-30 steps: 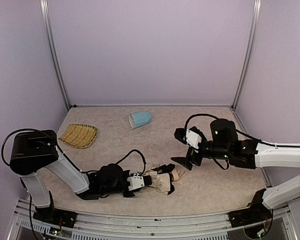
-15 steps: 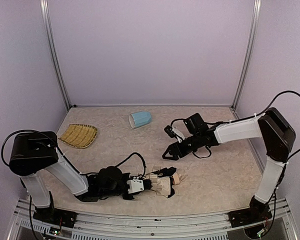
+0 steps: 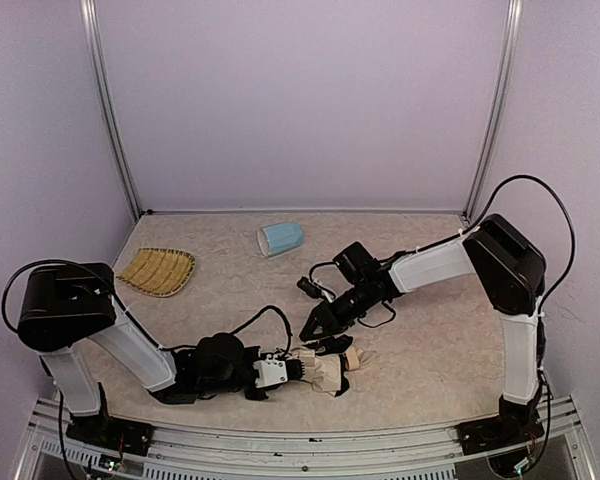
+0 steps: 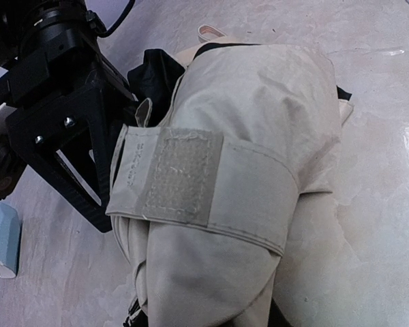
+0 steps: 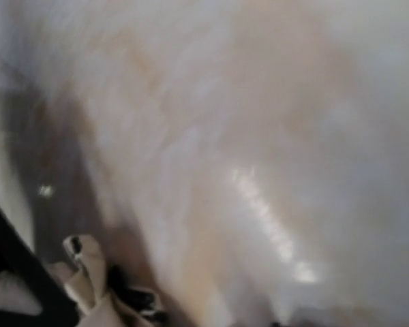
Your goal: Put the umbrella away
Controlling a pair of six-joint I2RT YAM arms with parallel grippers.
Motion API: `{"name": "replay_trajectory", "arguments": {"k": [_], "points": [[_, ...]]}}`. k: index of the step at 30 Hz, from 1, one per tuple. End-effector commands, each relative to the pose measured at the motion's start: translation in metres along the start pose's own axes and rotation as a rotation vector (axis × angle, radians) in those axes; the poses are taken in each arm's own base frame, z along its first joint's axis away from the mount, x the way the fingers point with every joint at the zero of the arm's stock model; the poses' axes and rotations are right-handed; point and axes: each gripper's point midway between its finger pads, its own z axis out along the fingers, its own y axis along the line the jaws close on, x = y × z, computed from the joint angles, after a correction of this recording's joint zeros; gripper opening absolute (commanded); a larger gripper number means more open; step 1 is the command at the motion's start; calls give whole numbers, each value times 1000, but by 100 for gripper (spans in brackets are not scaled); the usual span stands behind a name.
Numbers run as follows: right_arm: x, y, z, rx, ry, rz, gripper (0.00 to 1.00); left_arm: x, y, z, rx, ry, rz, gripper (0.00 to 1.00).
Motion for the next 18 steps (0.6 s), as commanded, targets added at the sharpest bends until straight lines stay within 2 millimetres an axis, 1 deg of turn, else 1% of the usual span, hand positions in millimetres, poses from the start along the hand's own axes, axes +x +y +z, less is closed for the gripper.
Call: {"name": "replay_trajectory", "arguments": {"k": [1, 3, 4, 6, 8, 10, 13, 15, 18], "points": [[26, 11, 16, -116, 102, 70, 26, 30, -39, -8, 147, 91, 43, 0], [19, 20, 14, -168, 90, 48, 3, 31, -39, -8, 142, 96, 41, 0], [14, 27, 12, -199, 79, 36, 0, 29, -37, -8, 135, 93, 38, 0], [-4, 31, 5, -224, 21, 8, 0, 25, -33, -9, 125, 80, 21, 0], [-26, 27, -7, -204, -57, -16, 0, 15, -32, -13, 136, 45, 0, 0], [-51, 21, -23, -170, -153, -48, 0, 6, -35, -15, 167, 16, -18, 0], [-84, 16, -49, -133, -291, -94, 0, 3, -38, -16, 204, 12, -32, 0], [-99, 17, -62, -115, -348, -138, 0, 2, -40, -18, 229, 8, -36, 0], [-107, 23, -73, -92, -385, -200, 0, 2, -43, -18, 284, 12, -61, 0]]}}
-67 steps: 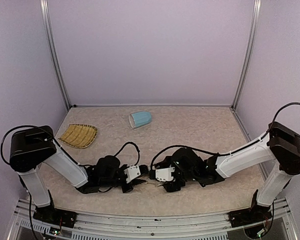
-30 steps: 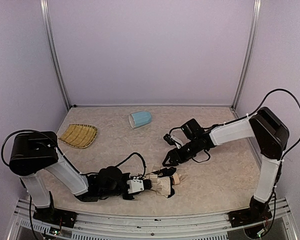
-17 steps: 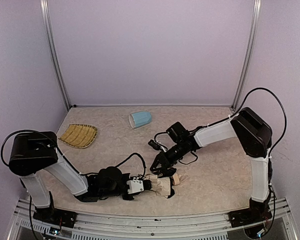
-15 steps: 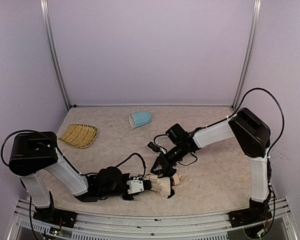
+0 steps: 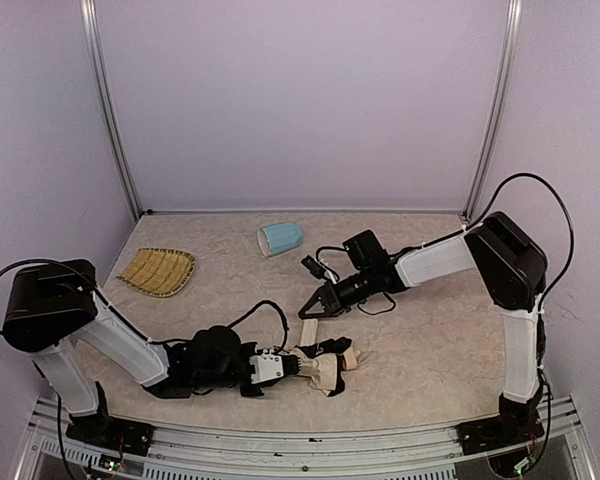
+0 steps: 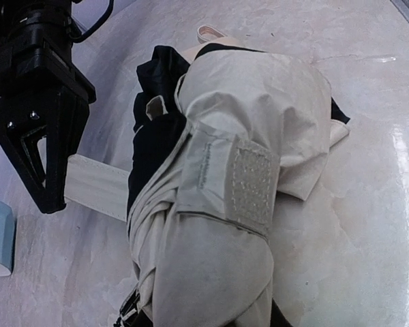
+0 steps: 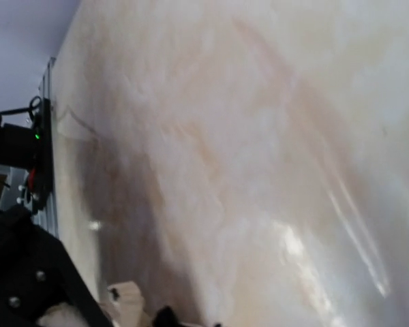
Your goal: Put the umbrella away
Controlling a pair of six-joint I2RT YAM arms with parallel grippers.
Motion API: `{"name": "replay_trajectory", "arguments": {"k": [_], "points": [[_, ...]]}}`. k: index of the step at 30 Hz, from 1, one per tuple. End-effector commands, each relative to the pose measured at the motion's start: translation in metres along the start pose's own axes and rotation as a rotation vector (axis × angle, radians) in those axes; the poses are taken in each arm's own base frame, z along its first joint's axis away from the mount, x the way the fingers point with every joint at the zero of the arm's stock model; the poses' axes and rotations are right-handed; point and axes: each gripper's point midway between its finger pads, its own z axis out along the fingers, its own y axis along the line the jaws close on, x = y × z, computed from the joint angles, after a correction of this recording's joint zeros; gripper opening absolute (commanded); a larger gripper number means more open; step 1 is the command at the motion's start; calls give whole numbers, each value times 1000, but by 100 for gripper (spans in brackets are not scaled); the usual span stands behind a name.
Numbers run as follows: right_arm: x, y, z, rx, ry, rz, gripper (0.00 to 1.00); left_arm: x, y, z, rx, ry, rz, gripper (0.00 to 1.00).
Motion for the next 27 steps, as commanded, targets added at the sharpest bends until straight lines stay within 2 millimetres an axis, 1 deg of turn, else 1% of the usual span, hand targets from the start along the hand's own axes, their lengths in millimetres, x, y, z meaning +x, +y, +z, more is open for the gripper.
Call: {"name": "replay_trajectory", "arguments": {"k": [1, 4, 7, 9, 11, 12, 13, 15, 16, 17, 18, 19, 21, 23, 24, 27], "points": [[-74, 27, -42, 48, -238, -236, 0, 9, -45, -6, 265, 23, -39, 0], [-83, 35, -51, 77, -274, -293, 0, 7, -45, -4, 321, 18, -77, 0], [-100, 47, -61, 93, -313, -343, 0, 4, -49, 0, 387, 14, -96, 0], [-108, 55, -65, 98, -326, -368, 0, 7, -49, 5, 420, 42, -124, 0], [-108, 61, -69, 102, -330, -385, 0, 14, -38, 12, 425, 77, -225, 0], [-105, 67, -71, 103, -331, -400, 0, 18, -27, 16, 402, 86, -298, 0], [-98, 71, -70, 104, -325, -412, 0, 22, -14, 20, 364, 94, -379, 0], [-82, 88, -68, 81, -322, -452, 0, 32, 9, 26, 322, 107, -541, 0], [-66, 94, -63, 55, -309, -457, 0, 34, 16, 30, 317, 115, -608, 0], [-65, 106, -65, 29, -332, -485, 0, 35, 19, 34, 327, 121, -652, 0], [-51, 109, -61, 8, -325, -482, 0, 36, 23, 39, 330, 128, -693, 0], [-46, 114, -59, -11, -332, -489, 0, 36, 27, 43, 329, 133, -731, 0], [-37, 114, -53, -26, -320, -480, 0, 38, 40, 52, 320, 127, -835, 0], [-29, 111, -46, -30, -300, -471, 0, 45, 46, 58, 334, 133, -919, 0], [-24, 110, -43, -35, -292, -469, 0, 49, 49, 60, 332, 140, -953, 0], [-14, 116, -38, -63, -279, -500, 0, 67, 56, 66, 316, 189, -1026, 0]]}}
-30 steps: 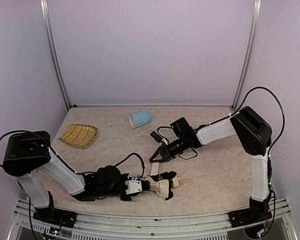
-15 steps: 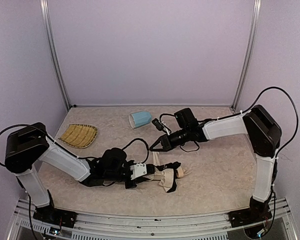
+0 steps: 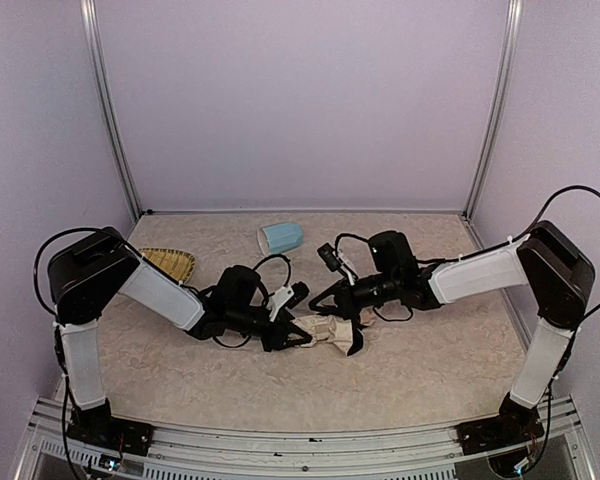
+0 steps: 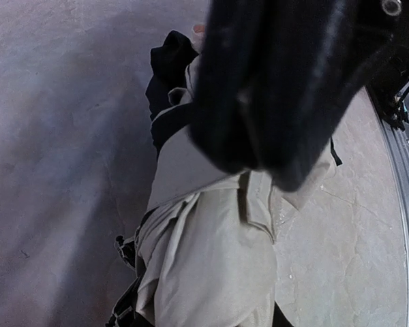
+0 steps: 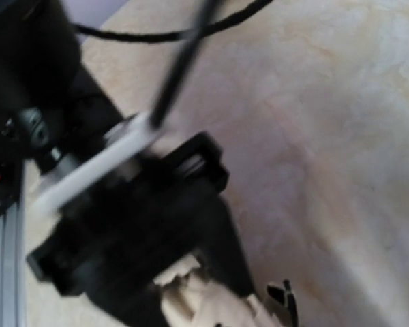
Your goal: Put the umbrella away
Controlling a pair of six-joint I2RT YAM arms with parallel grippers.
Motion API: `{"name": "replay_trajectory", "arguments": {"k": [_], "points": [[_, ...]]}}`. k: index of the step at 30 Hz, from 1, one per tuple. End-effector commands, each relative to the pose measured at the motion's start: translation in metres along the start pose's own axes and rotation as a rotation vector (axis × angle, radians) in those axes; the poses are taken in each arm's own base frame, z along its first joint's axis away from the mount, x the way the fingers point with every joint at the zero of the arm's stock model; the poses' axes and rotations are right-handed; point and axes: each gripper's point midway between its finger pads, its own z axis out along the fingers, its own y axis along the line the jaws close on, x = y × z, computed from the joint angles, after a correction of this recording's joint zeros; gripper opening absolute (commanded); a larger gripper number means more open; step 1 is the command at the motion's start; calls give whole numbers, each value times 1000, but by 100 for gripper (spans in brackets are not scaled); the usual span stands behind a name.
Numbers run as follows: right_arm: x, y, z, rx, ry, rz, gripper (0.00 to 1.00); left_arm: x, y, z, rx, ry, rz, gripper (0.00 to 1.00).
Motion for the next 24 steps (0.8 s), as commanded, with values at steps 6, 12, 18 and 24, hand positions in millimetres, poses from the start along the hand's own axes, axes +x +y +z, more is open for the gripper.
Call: {"name": "replay_trajectory", "arguments": {"k": [6, 12, 18, 24], "points": [[9, 74, 4, -178, 3, -254, 0, 67, 83, -13, -234, 172, -437, 0], [63, 42, 17, -49, 144, -221, 0, 58, 100, -14, -310, 138, -435, 0], [95, 5, 31, 59, 263, -153, 0, 58, 91, -9, -276, 155, -402, 0], [106, -5, 20, 90, 309, -126, 10, 65, 90, -17, -301, 161, -387, 0]]}}
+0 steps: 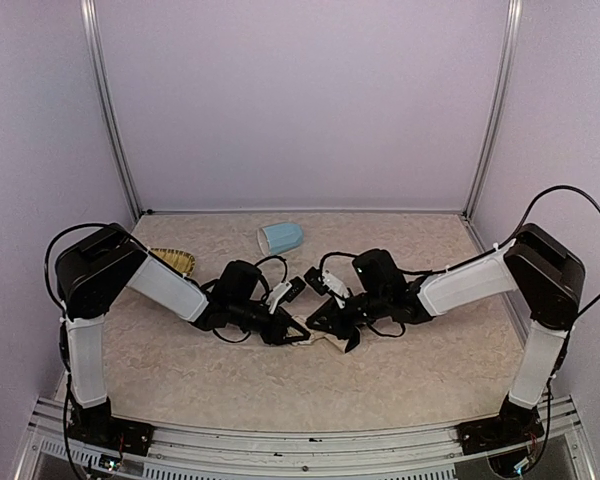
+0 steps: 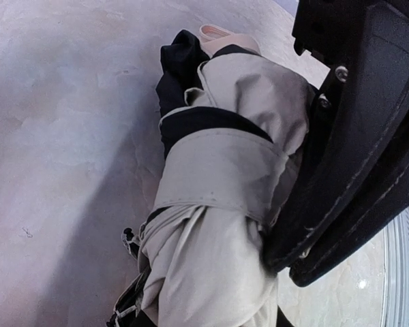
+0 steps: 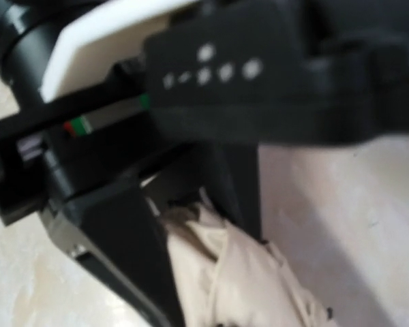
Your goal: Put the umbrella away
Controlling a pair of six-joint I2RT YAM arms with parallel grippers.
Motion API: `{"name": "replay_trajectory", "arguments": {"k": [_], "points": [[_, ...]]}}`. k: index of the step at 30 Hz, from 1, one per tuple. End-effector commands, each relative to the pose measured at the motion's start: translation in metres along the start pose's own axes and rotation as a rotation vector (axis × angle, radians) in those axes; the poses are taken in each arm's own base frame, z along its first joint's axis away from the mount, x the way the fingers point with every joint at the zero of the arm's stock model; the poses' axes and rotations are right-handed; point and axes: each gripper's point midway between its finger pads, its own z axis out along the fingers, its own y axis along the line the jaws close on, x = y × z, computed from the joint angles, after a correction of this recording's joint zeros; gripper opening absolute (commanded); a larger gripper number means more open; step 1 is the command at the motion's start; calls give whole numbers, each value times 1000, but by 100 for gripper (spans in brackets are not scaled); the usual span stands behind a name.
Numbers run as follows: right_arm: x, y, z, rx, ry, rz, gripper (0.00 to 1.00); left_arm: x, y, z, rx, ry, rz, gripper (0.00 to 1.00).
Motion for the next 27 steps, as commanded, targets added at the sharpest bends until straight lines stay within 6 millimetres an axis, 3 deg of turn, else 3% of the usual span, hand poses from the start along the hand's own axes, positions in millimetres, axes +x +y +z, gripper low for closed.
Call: {"name": "replay_trajectory", "arguments": {"k": [1, 6, 11, 14, 18, 20, 22, 24, 27], "points": [[63, 20, -1, -58, 219, 75, 12, 39, 82, -21, -353, 69, -153, 0], [85, 9, -11, -16, 277, 155, 20, 44, 70, -12, -344, 118, -76, 0], [83, 10, -24, 9, 269, 166, 21, 57, 61, -9, -314, 161, -40, 0], [59, 22, -33, -34, 228, 118, 21, 61, 56, -8, -302, 172, -14, 0], [-2, 51, -58, -143, 79, -34, 21, 60, 49, -6, -296, 179, 31, 0], [-34, 42, -67, -79, -1, -91, 19, 60, 45, -5, -295, 186, 61, 0], [-52, 17, -67, 12, -30, -100, 21, 60, 42, -3, -287, 193, 79, 0], [-53, -9, -57, 90, -8, -106, 27, 61, 40, -2, -281, 198, 87, 0], [-39, -30, -39, 133, 58, -168, 33, 62, 37, -4, -271, 200, 100, 0]]}}
